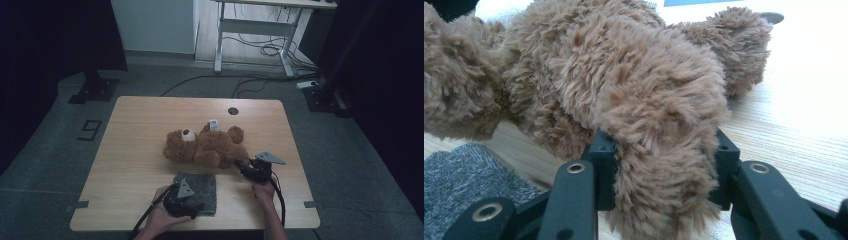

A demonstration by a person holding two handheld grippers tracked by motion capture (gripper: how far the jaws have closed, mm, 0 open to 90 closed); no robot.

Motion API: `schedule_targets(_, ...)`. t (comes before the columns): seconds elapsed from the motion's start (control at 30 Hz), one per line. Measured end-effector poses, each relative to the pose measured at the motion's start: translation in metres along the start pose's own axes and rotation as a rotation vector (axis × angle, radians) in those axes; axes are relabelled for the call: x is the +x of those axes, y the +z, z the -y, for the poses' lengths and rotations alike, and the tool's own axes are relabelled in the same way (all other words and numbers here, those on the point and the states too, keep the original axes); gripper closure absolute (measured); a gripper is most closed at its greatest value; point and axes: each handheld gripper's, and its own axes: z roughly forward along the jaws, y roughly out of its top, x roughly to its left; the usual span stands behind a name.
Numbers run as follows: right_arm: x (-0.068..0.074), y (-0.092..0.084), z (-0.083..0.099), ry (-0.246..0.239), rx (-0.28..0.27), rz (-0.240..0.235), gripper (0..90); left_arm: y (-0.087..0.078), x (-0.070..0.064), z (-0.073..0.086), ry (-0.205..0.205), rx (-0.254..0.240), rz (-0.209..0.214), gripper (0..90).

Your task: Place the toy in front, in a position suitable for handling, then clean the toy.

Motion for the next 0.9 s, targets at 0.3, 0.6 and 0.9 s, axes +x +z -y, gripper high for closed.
schedule_targets(0.3, 0.001, -0.001, 0.002, 0.003, -0.001, 0.002, 59.7, -0.006, 0.015, 0.006, -0.023, -0.047, -0.016, 70.3)
schedule_targets(0.6, 0.0, -0.004, 0.003, 0.004, 0.005, -0.013, 59.5, -0.026, 0.028, 0.007, -0.082, -0.11, 0.023, 76.7)
schedule_targets(0.9, 0.0, -0.004, 0.003, 0.003, 0.004, -0.013, 59.3, -0.071, 0.046, 0.001, -0.12, -0.252, 0.064, 76.6)
